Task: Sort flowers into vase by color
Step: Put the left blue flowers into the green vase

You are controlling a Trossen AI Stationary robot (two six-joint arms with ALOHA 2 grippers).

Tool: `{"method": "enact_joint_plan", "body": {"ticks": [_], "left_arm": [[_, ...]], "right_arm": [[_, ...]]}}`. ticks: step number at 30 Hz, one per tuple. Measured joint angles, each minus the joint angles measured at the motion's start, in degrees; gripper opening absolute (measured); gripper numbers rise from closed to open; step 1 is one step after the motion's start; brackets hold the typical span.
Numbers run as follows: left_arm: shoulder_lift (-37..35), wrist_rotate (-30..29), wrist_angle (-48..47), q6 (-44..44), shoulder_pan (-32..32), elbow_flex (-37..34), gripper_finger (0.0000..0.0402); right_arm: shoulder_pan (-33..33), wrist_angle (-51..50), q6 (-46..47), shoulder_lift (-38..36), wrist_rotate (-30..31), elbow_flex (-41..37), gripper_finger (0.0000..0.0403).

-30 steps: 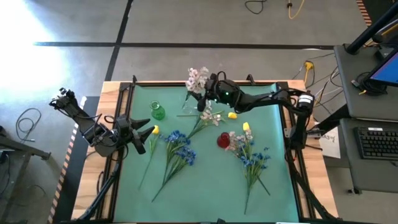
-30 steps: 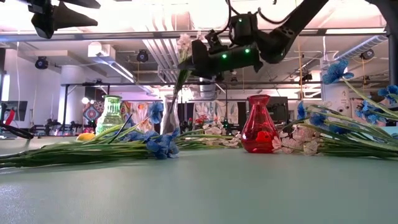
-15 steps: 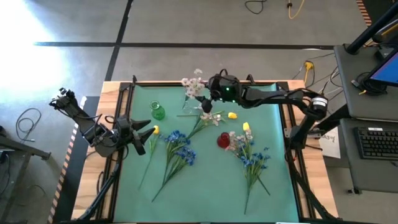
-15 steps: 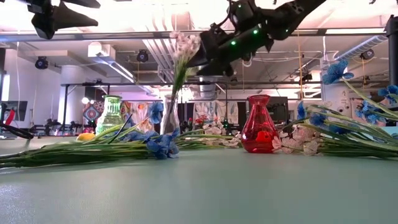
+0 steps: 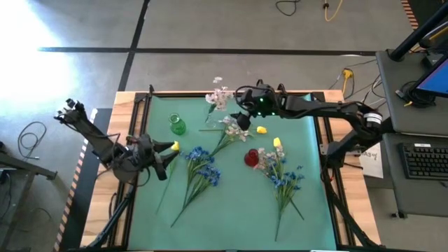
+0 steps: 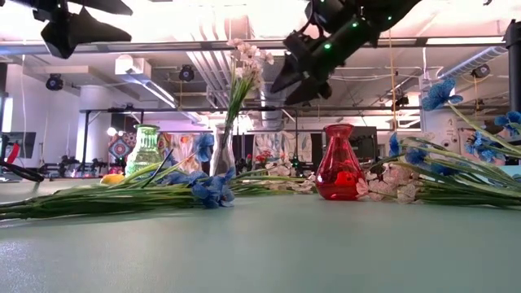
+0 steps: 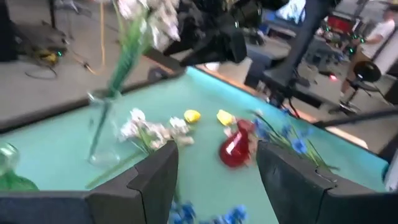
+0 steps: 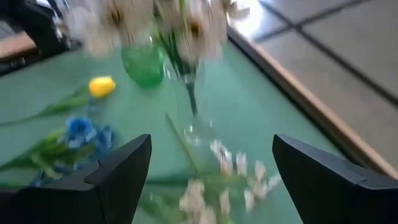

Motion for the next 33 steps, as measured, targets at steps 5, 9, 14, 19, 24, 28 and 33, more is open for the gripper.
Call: {"method": "enact_joint_plan", "body": {"ticks": [5, 9, 14, 19, 24, 28, 33], "left_arm": [[4.86, 3.15, 0.04, -4.81, 0.0, 0.0, 0.0206], [8.98, 7.58, 0.15, -14.33, 0.02, 0.0, 0.0206], [15.71, 14.92, 0.2, -26.79, 0.0, 0.0, 0.0206], [23.25, 21.61, 0.19, -38.93, 0.02, 0.0, 0.0206], [30.36, 26.55, 0.09, -47.48, 0.59, 0.02, 0.0206], [34.81, 31.92, -2.63, -48.4, 2.24, 3.44, 0.0206], [40.32, 36.03, -18.33, -48.1, 3.97, 12.14, 0.0206]], "right_arm": [[1.85, -8.62, 3.44, -2.64, -0.03, 0.0, 0.0327], [4.96, -13.47, 5.19, -4.55, -0.02, 0.0, 0.0319], [9.63, -17.01, 5.51, -6.96, -0.01, 0.0, 0.031], [13.5, -16.96, 6.1, -8.62, 0.0, -0.02, 0.031], [15.81, -16.94, 6.14, -9.57, 0.03, -0.02, 0.0313], [17.03, -16.94, 6.87, -9.86, 0.05, -0.02, 0.0309], [18.49, -17.13, 7.88, -9.84, 0.08, -0.02, 0.0311]]}}
